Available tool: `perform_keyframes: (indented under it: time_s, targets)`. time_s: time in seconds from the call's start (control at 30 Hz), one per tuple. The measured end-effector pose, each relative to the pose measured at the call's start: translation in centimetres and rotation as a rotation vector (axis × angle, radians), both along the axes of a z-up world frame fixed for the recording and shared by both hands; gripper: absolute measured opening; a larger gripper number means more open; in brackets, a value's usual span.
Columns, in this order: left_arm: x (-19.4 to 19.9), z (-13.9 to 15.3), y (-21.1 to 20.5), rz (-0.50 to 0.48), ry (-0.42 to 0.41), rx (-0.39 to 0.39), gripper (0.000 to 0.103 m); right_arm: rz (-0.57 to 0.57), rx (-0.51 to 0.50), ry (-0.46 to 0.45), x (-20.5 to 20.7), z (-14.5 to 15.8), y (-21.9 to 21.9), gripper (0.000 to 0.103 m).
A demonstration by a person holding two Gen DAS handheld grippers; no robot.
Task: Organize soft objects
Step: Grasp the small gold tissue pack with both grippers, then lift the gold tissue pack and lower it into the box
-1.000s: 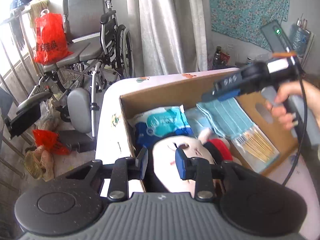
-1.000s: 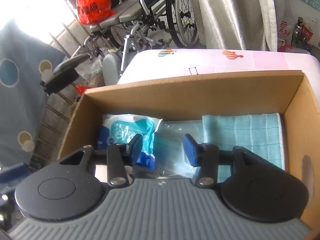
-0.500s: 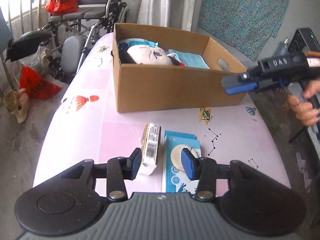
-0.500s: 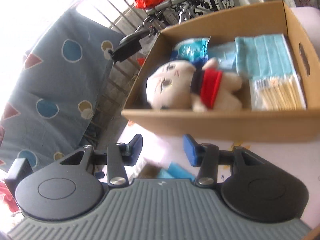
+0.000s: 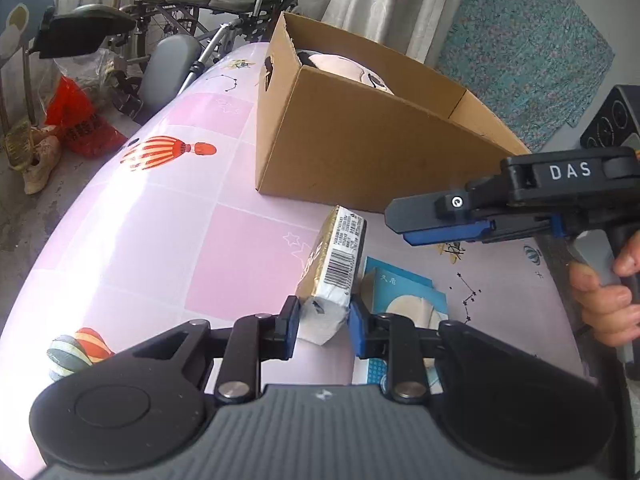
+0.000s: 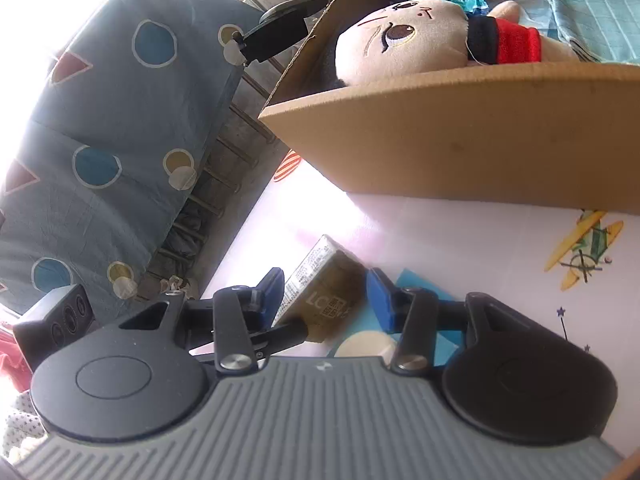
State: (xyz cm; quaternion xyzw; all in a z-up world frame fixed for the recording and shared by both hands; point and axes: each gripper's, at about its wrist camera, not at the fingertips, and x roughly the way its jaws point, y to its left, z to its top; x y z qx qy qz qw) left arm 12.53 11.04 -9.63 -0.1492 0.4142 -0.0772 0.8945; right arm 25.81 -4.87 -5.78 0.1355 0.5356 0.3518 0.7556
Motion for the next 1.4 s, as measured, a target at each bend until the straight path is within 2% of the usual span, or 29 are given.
perform_keyframes:
  time_s: [0.1, 0.17, 0.2, 0.23, 0.33, 0.47, 0.57, 0.63, 0.7, 0.8, 0.87, 0.93, 1.03, 1.07, 1.13, 1.17, 1.2, 1.27, 1.33, 1.4]
  targets:
    - [0.8, -1.0, 2.6, 0.006, 0.033, -0.161, 0.028, 0.0, -0.017, 0.0, 1.2, -0.6, 0.9, 0.049]
    - [1.5, -2.1, 5.2, 0.015, 0.085, -0.314, 0.036, -0.003, -0.028, 0.014, 2.5, -1.3, 1.5, 0.049]
    - [1.9, -2.7, 6.4, 0.04, 0.112, -0.375, 0.049, -0.001, -0.028, 0.021, 2.9, -1.6, 1.9, 0.049]
    - [2.2, -3.1, 7.5, 0.053, 0.138, -0.405, 0.051, 0.008, -0.03, 0.029, 3.5, -2.0, 2.4, 0.049]
    - [2.3, -3.3, 9.5, 0.096, 0.136, -0.418, 0.056, 0.038, -0.042, 0.032, 4.2, -2.8, 4.1, 0.049]
    - [1.4, -2.6, 10.1, 0.136, 0.13, -0.375, 0.059, 0.06, -0.045, 0.019, 4.4, -3.5, 5.8, 0.05]
    - [0.4, -1.8, 9.2, 0.161, 0.097, -0.268, 0.064, 0.069, -0.043, 0.027, 4.5, -4.0, 7.0, 0.049]
    - [0.1, -1.1, 7.6, 0.132, 0.063, -0.161, 0.075, 0.082, -0.051, 0.023, 4.6, -4.2, 7.8, 0.05]
    - [0.4, -0.9, 6.0, 0.074, 0.054, -0.094, 0.083, 0.081, -0.068, 0.013, 4.9, -4.4, 8.5, 0.051]
    - [0.7, -1.2, 4.3, 0.03, 0.033, -0.02, 0.083, 0.098, -0.079, 0.032, 5.4, -5.2, 9.4, 0.051]
    - [0.9, -1.3, 3.5, 0.014, 0.015, 0.014, 0.082, 0.119, -0.076, 0.033, 5.2, -5.3, 9.7, 0.044]
    - [1.0, -1.4, 3.0, 0.01, 0.002, 0.043, 0.075, 0.124, -0.087, 0.038, 4.9, -5.3, 9.8, 0.036]
    - [0.6, -1.4, 3.0, -0.005, -0.001, 0.057, 0.074, 0.103, -0.065, 0.106, 4.8, -5.5, 8.7, 0.031]
    - [0.4, -1.4, 3.3, -0.003, 0.001, 0.045, 0.073, 0.096, -0.059, 0.123, 4.6, -5.6, 8.3, 0.03]
    - [-0.1, -1.4, 3.7, -0.002, 0.002, 0.04, 0.059, 0.092, -0.046, 0.145, 4.1, -5.8, 7.5, 0.029]
    - [-0.3, -1.4, 3.9, -0.003, 0.0, 0.05, 0.059, 0.09, -0.04, 0.156, 3.8, -5.9, 7.2, 0.029]
    - [-0.3, -1.5, 4.0, -0.011, -0.005, 0.055, 0.054, 0.088, -0.032, 0.166, 3.6, -5.9, 6.9, 0.029]
    - [-0.5, -1.6, 4.3, -0.041, -0.009, 0.037, 0.038, 0.092, -0.02, 0.176, 3.4, -6.1, 6.7, 0.029]
    - [-0.4, -1.7, 4.1, -0.07, -0.01, 0.039, 0.035, 0.088, -0.008, 0.189, 3.5, -6.4, 6.9, 0.031]
    - [-0.4, -1.5, 3.6, -0.094, -0.025, 0.1, 0.034, 0.106, -0.029, 0.148, 3.1, -6.1, 7.4, 0.03]
